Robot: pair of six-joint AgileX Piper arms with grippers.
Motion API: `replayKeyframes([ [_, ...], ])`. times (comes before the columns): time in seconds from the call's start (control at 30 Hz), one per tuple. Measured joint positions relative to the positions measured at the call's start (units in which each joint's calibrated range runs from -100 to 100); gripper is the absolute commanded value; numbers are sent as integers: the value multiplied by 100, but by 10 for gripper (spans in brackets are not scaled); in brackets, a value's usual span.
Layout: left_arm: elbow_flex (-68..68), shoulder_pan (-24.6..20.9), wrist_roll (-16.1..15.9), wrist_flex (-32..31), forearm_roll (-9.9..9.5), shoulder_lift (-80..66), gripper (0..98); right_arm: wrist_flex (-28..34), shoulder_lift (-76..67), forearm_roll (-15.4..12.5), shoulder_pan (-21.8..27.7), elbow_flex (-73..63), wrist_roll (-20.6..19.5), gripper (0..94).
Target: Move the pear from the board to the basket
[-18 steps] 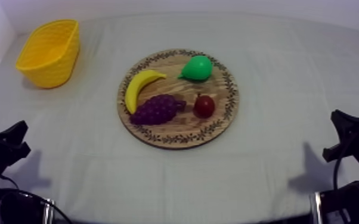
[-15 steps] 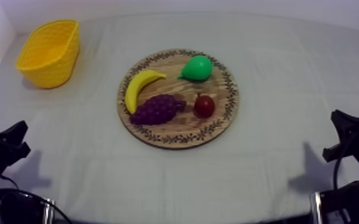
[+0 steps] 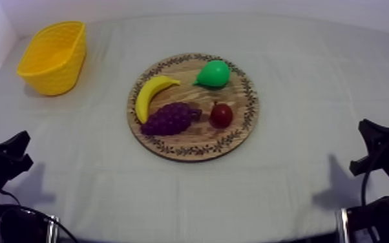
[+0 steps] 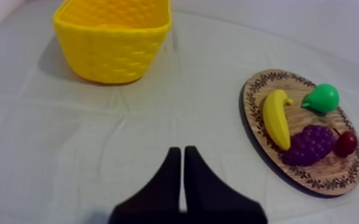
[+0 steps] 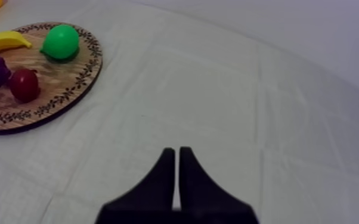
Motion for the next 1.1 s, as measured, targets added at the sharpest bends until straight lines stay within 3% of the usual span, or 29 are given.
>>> replayKeyframes([
  [0.37, -13, 535, -137, 14, 111, 0, 0, 0, 0, 0, -4, 0, 4, 4],
  [0.47, -13, 692, -350, -166, 338, 0, 0, 0, 0, 0, -11, 0, 4, 4],
  [0.73, -412, 761, -1246, -524, 1436, 710, 0, 0, 0, 0, -11, 0, 4, 4],
  [0.83, -734, 826, -1543, -526, 1710, 1143, 0, 0, 0, 0, -11, 0, 4, 4],
  [0.97, -1200, 922, -1777, -415, 1805, 1798, 0, 0, 0, 0, -11, 0, -2, 4],
  [1.1, -1747, 1019, -1748, -313, 1779, 2419, 0, 0, 0, 0, -11, 0, -2, 4],
])
